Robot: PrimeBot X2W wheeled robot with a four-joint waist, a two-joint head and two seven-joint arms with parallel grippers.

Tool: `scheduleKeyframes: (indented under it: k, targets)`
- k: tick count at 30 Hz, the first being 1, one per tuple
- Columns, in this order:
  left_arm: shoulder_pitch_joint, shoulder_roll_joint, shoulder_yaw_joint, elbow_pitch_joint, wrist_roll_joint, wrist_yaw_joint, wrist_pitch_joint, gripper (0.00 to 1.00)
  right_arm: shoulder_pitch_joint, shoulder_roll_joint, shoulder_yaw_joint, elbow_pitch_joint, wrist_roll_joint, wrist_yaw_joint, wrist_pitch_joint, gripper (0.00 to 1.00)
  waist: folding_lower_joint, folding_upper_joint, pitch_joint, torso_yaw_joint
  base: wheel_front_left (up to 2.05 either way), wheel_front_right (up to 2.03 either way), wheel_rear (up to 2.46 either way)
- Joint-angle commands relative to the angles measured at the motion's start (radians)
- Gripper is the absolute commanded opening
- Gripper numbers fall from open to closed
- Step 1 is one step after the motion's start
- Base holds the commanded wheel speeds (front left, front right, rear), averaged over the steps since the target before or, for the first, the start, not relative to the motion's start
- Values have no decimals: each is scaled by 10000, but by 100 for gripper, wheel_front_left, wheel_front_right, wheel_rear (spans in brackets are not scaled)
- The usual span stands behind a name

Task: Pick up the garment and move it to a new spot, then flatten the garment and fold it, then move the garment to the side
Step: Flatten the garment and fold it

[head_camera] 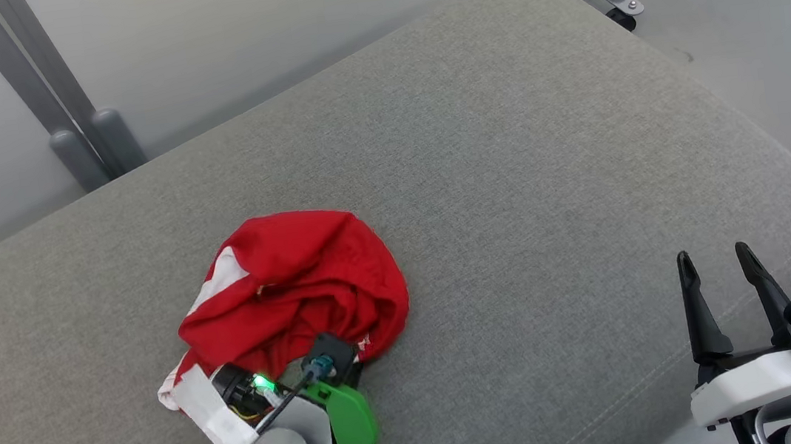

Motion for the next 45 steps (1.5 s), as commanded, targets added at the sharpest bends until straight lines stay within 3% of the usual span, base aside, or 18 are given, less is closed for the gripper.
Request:
scheduleKeyframes:
  k: [1, 5, 11, 14, 18, 22, 25, 28, 35, 39, 44, 45]
  targets:
    - [-225, -129, 165, -69, -380, -119, -75, 0, 96, -6, 24, -17, 55, 2, -31, 100, 0, 0, -3, 112, 0, 0, 0]
    - [-880, -358, 449, -1391, -1712, -390, -77, 0, 285, 1, -33, 48, 25, 2, -31, 100, 0, 0, -24, 556, 0, 0, 0]
    - [-2432, -386, 631, -4627, -3791, -418, 493, 0, 379, 1, -42, 138, 71, 1, -31, 100, 0, 0, -160, 1050, 0, 0, 0]
    - [-3193, -379, 1206, -5447, -4430, 3, 685, 0, 329, 0, -108, 167, 99, 3, -31, 100, 0, 0, -210, 1285, 0, 0, 0]
    - [-3441, -257, 1695, -5625, -4455, 573, 598, 0, 209, 5, -100, 197, 139, 1, -31, 100, 0, 0, -246, 1452, 0, 0, 0]
    - [-2378, 50, 1779, -5577, -4699, 805, 536, 0, 360, 13, -135, 230, 171, 3, -31, 100, 0, 0, -245, 1696, 0, 0, 0]
    - [-1095, 321, 1550, -5721, -4963, 547, 421, 0, 421, 16, -152, 302, 174, 1, -31, 100, 0, 0, -222, 1826, 0, 0, 0]
    - [886, 550, 1148, -6189, -5852, 8, 671, 0, 545, 16, -214, 393, 153, 1, -31, 100, 0, 0, -226, 1992, 0, 0, 0]
    - [4074, 2226, 336, -7229, -7693, -427, 1457, 0, 700, -117, -380, 542, 53, 1, -31, 100, 0, 0, -276, 2693, 0, 0, 0]
    - [4736, 2815, 533, -7254, -8667, -441, 1454, 0, 751, -180, -381, 592, 23, 3, -31, 100, 0, 0, -343, 3169, 0, 0, 0]
    - [4845, 2943, 498, -6987, -9552, -446, 1416, 0, 642, -249, -279, 699, -22, 3, -31, 100, 0, 0, -434, 3559, 0, 0, 0]
    - [4763, 3015, 524, -6875, -9532, -439, 1267, 30, 615, -246, -257, 716, -31, 1, -31, 100, 0, 0, -457, 3606, 0, 0, 0]
